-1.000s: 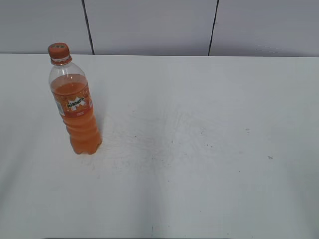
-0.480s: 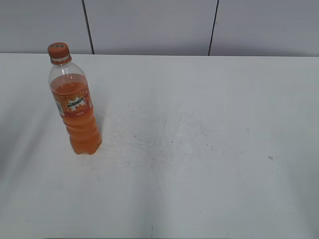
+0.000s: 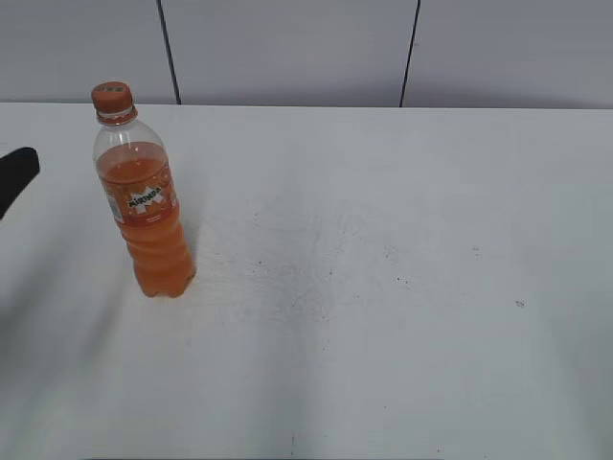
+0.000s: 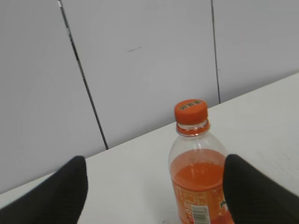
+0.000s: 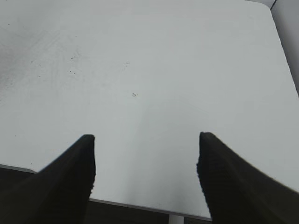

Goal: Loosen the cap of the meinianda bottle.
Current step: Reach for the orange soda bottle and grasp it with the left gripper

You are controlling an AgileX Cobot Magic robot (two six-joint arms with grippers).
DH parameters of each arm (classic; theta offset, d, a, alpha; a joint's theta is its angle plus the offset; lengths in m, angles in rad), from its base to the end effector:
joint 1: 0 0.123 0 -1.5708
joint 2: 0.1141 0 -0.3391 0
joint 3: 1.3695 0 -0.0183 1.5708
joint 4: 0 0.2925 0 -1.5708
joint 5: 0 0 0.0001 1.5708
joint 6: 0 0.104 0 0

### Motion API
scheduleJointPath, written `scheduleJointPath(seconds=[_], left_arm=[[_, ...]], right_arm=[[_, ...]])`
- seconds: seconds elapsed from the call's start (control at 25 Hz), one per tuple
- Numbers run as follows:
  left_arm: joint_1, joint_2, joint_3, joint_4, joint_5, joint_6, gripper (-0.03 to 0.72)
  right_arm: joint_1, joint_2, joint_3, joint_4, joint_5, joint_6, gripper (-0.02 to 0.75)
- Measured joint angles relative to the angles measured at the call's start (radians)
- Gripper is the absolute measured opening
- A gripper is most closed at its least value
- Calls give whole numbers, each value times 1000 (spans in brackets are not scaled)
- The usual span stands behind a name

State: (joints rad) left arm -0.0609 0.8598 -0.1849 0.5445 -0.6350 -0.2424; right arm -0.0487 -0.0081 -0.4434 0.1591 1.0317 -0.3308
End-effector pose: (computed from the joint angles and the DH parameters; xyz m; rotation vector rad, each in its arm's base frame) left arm 0.1597 -0.0417 0.2539 0.4540 1.5305 -0.1322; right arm -0.0038 0.0144 0.2763 -0.2887 2.0332 -0.0443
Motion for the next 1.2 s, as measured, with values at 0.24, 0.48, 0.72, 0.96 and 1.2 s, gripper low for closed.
scheduleJointPath(seconds=[0.24, 0.48, 0.72, 0.96, 1.2], left_arm=[[20, 122, 0, 121, -58, -47, 542], [93, 347, 0, 275, -289, -94, 566], [153, 583, -54, 399, -482, -103, 649], [202, 723, -162, 464, -506, -103, 657], [208, 847, -235, 535, -558, -110, 655]], right_arm=[[0, 0, 0, -1, 0, 0, 516], [0, 0, 0, -1, 0, 0, 516], [0, 0, 0, -1, 0, 0, 516], [0, 0, 0, -1, 0, 0, 516], [0, 0, 0, -1, 0, 0, 516]])
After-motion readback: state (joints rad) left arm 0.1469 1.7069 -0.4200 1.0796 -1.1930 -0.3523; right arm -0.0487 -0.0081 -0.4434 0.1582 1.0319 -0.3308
